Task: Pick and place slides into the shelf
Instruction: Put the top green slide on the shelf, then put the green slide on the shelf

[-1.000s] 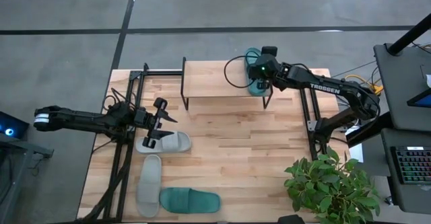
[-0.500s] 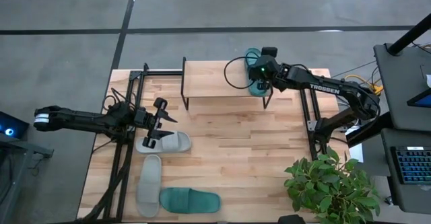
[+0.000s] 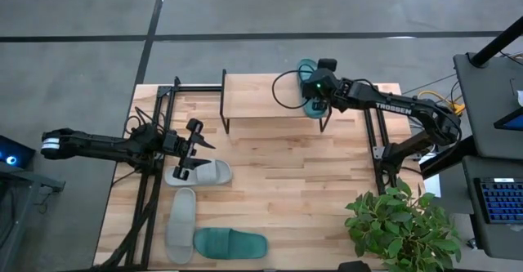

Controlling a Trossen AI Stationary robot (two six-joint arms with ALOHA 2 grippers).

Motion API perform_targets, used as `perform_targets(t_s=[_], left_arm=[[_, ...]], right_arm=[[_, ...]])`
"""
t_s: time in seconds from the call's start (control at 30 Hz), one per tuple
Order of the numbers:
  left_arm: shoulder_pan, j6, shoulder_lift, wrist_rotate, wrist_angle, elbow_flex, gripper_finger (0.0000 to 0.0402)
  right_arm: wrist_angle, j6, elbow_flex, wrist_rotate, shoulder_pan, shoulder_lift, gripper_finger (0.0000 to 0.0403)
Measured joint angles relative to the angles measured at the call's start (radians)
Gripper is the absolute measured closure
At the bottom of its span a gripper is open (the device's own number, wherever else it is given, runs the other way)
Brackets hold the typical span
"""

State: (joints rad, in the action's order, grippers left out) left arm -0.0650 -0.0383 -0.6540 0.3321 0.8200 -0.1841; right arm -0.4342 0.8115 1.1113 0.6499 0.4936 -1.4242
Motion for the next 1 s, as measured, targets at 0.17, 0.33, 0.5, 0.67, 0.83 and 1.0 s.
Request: perform_targets(t_s=[0.17, 0.33, 0.5, 0.67, 0.83, 1.0], left_arm=[[0.0, 0.0, 0.0, 0.0, 0.0, 0.0, 0.0223], [0.0, 0.0, 0.0, 0.0, 0.0, 0.0, 0.0223], [0.0, 0.0, 0.0, 0.0, 0.0, 0.0, 0.0223], [0.0, 0.0, 0.0, 0.0, 0.0, 0.0, 0.0223], [0.0, 0.0, 0.0, 0.0, 0.0, 0.0, 0.0223], [0.0, 0.0, 0.0, 0.0, 0.0, 0.0, 0.0223]], right_arm=[[-0.005, -0.012, 0.01, 0.001, 0.001, 0.0, 0.0314], [-0.013, -0.038, 0.011, 0.0, -0.005, 0.012, 0.0278], [-0.034, -0.064, 0.012, -0.002, -0.018, 0.035, 0.0261], [-0.052, -0.109, 0.012, -0.004, -0.053, 0.079, 0.0262], [-0.054, -0.195, 0.012, -0.146, -0.117, 0.154, 0.0269], [-0.024, -0.349, 0.012, -0.402, -0.154, 0.233, 0.0276]])
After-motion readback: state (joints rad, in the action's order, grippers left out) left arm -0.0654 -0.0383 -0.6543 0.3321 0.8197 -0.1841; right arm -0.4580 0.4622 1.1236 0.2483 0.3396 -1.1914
